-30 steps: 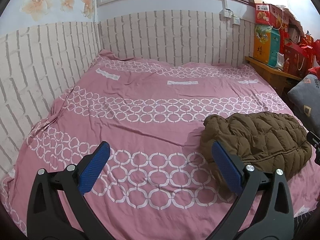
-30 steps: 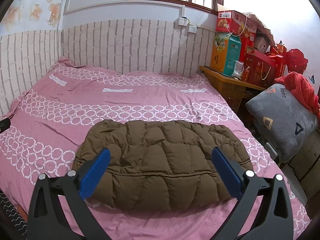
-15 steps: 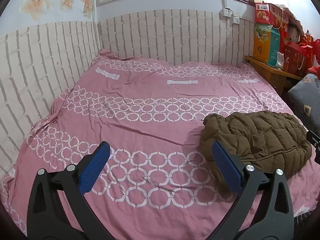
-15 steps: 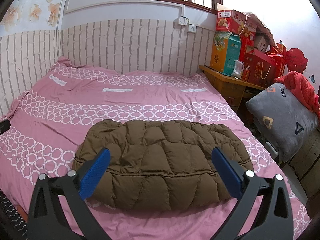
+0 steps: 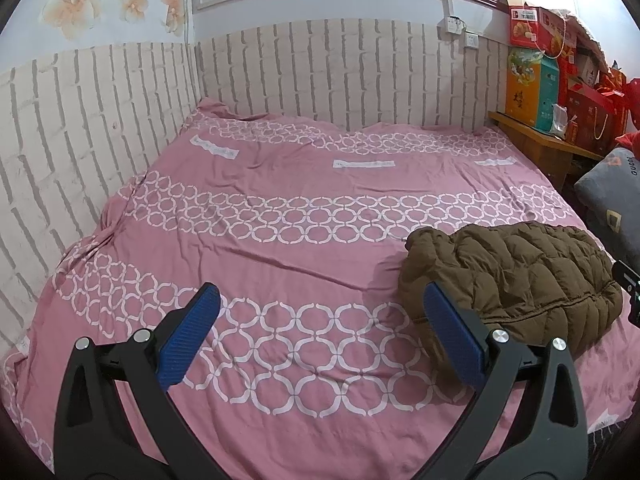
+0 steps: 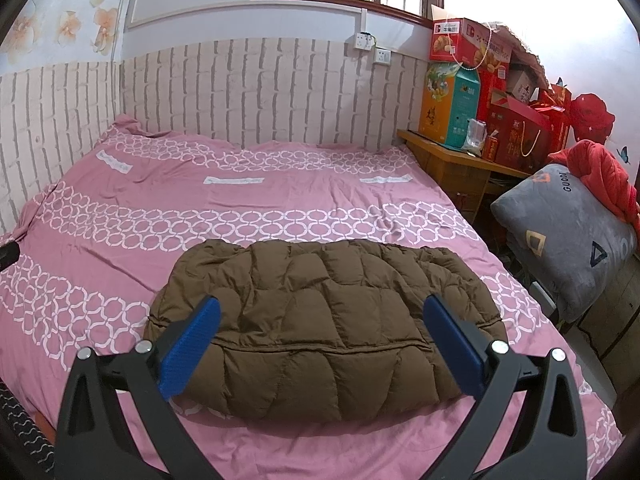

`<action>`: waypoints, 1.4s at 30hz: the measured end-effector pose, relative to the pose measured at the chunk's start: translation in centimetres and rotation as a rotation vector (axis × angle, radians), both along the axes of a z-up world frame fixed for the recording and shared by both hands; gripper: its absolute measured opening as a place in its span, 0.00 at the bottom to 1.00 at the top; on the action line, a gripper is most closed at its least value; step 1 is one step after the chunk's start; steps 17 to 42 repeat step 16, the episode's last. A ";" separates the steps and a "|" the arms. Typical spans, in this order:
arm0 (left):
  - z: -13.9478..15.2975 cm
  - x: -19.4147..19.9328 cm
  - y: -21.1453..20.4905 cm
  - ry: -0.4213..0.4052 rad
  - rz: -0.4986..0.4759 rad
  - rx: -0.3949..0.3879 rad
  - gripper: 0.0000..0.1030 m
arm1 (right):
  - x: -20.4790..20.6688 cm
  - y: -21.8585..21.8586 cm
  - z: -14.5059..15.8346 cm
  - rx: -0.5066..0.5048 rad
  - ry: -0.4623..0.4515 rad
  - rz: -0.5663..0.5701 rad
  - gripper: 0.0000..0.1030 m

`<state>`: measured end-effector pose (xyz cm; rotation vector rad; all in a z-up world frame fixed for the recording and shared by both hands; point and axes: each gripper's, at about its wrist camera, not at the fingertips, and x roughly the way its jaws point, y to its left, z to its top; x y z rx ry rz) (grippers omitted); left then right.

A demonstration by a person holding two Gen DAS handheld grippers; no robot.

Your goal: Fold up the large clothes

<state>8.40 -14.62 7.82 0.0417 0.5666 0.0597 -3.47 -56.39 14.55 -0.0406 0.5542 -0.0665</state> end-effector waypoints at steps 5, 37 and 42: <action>0.1 0.1 0.0 0.001 -0.015 -0.004 0.97 | 0.0 0.0 0.0 0.001 0.001 0.000 0.98; 0.0 -0.1 -0.7 -0.022 -0.033 0.042 0.97 | 0.0 0.0 0.0 0.001 0.000 -0.002 0.98; 0.0 -0.1 -0.7 -0.022 -0.033 0.042 0.97 | 0.0 0.0 0.0 0.001 0.000 -0.002 0.98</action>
